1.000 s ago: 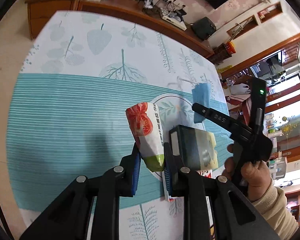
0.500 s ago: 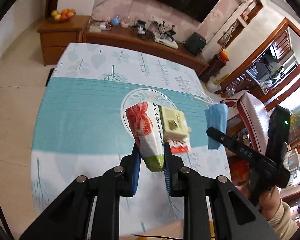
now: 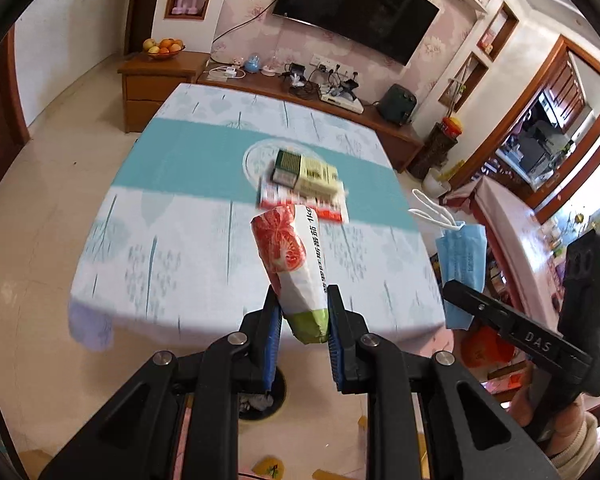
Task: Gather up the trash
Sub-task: 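Carry the snack bag and blue mask down to the black bin, then open both tools to drop the snack bag and mask into the bin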
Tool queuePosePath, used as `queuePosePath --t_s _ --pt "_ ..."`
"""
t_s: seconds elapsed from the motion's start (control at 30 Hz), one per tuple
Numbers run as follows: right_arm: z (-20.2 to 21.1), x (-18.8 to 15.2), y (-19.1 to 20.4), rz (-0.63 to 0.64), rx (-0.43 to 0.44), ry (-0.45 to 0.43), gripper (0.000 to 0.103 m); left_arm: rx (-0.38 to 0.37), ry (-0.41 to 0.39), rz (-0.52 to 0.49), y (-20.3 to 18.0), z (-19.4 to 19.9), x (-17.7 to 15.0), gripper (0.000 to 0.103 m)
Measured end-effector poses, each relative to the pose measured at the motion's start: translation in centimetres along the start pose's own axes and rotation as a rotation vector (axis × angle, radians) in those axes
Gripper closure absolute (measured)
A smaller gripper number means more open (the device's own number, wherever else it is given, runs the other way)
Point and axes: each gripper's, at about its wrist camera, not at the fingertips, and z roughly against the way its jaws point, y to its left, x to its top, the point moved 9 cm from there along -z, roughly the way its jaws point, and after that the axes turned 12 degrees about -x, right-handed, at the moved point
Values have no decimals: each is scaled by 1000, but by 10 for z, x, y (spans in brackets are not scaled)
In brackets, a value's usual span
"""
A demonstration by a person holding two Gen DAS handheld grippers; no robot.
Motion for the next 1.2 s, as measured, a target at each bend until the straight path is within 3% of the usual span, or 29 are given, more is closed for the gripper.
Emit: queuePosePath --t_s 0.23,0.47,0.67,0.93,1.2 --pt "-1 -75 -2 1 36 100 89 38 91 -7 -11 3 -73 84" --pt "-53 -155 -15 -69 39 229 89 70 178 -5 10 -29 -132 84" --pt "-129 -215 -36 -131 2 335 89 86 276 29 55 -96 -189 84" --pt "-248 -291 -74 -195 -77 392 89 81 362 17 127 -215 -268 83" --pt "-349 -341 -101 -245 -116 409 88 74 380 -24 179 -308 -304 80"
